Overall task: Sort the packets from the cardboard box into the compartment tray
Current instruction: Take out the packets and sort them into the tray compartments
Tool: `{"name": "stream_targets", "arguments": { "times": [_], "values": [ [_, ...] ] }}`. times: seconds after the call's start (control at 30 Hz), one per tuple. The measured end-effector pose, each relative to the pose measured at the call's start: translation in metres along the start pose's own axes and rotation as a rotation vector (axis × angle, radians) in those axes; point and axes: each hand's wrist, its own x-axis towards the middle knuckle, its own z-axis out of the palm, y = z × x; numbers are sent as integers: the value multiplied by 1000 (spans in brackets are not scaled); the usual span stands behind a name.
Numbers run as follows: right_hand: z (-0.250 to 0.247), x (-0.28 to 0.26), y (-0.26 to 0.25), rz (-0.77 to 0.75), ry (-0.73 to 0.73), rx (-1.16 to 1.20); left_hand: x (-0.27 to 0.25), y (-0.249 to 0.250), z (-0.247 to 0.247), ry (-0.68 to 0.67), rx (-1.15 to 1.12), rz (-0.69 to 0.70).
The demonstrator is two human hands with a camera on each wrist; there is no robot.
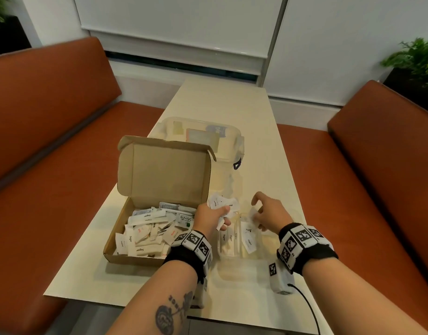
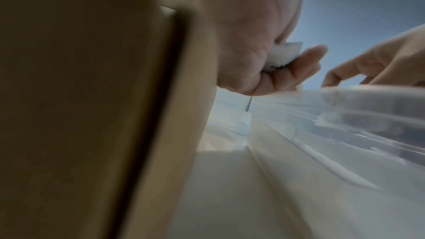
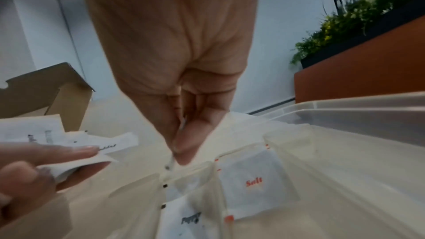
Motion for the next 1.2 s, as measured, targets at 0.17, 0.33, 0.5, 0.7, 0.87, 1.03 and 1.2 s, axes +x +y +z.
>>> {"name": "stream_targets", "arguments": {
  "times": [0.17,0.33,0.5,0.7,0.87,1.03,1.2],
  "values": [
    [-2,4,-5,-31,176,246,0,2,2,-33,29,10],
    [0,5,-14,-73,100,366,-1,2,6,-85,13,34],
    [4,5,-17,-82,49,375,-3,1,7,-61,21,51],
    [10,4,-5,27,133,54,-3,-1,8,-24,10,46],
    [21,-2,0,1,-128,-440,0,-1,10,-41,17,32],
    [33,-1,-8,-47,-254,-719,2,-1,11,-45,21,32],
    [39,0,-4,-46,-253,-678,0,-1,10,-46,14,32]
  ]
}}
